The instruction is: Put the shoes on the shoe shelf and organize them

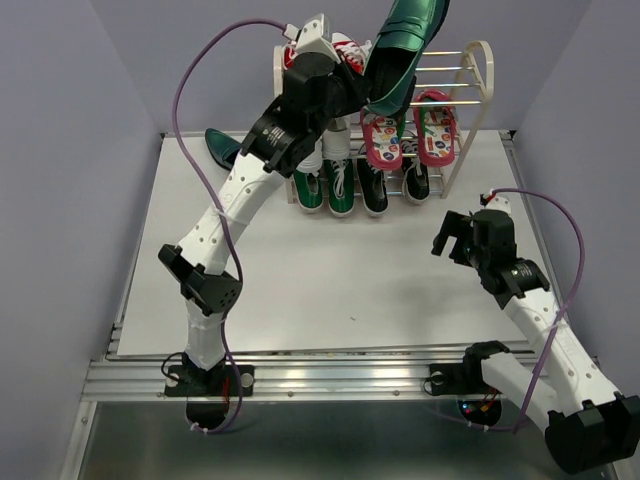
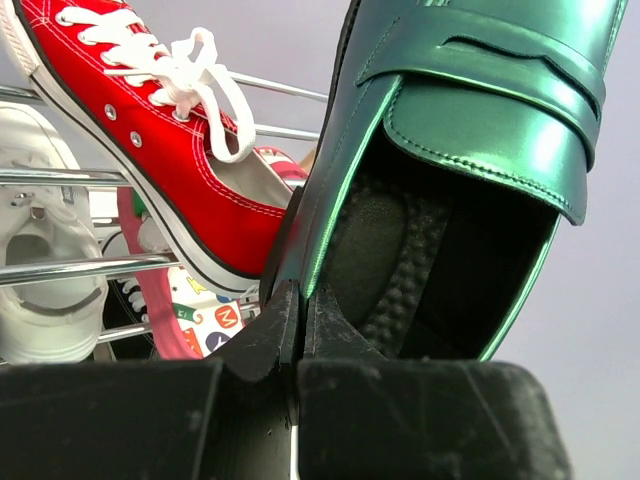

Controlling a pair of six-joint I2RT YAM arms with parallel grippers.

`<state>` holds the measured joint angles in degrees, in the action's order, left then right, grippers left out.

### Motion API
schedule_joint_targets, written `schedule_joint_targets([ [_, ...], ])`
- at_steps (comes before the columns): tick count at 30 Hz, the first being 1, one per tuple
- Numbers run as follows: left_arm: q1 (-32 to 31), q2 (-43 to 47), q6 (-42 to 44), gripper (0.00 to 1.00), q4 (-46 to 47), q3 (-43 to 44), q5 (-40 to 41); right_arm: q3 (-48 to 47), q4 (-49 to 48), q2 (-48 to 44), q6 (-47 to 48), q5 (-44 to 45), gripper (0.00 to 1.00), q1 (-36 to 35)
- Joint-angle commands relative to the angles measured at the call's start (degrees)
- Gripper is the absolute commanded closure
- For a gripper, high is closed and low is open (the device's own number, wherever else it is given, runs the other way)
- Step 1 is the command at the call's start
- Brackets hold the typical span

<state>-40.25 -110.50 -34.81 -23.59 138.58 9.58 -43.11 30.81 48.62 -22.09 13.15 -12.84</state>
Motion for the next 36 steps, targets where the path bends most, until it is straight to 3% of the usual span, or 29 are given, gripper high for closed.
schedule_joint_targets([
  [1, -1.14, 6.16, 0.17, 1.00, 13.14, 0.46, 3.42, -0.04, -2.24, -0.63, -0.24, 0.56, 0.00, -0.43],
  [16, -3.08, 10.30, 1.58, 1.00, 13.22, -3.14, 5.27, -0.92, -2.94, -1.33, 1.25, -1.54, 0.00, -0.43],
  [24, -3.96, 15.48, 3.25, 1.00, 13.49, -6.03, 5.17, -12.42, -14.01, 1.29, 0.29, -20.94, 0.02, -0.43],
  [27, -3.87, 19.26, 4.30, 1.00, 13.58, -9.54, 7.54, -20.15, -16.30, 7.25, -0.68, -22.90, 0.14, -0.43],
  [28, -3.96, 20.14, 4.57, 1.00, 13.49, -10.43, 8.42, -22.26, -17.26, 8.93, -0.94, -22.73, 0.21, -0.43],
  [29, -3.87, 21.71, 5.18, 1.00, 13.31, -11.05, 9.13, -26.28, -17.97, 10.69, -1.46, -22.73, 0.37, -0.43],
  [32, -3.87, 24.35, 5.98, 1.00, 12.08, -13.07, 12.29, -32.10, -22.01, 18.51, -2.61, -24.92, 0.58, -0.43],
  [36, -3.87, 27.26, 6.68, 1.00, 11.29, -16.67, 15.19, -44.85, -24.64, 30.36, -2.79, -25.19, 0.66, -0.43],
])
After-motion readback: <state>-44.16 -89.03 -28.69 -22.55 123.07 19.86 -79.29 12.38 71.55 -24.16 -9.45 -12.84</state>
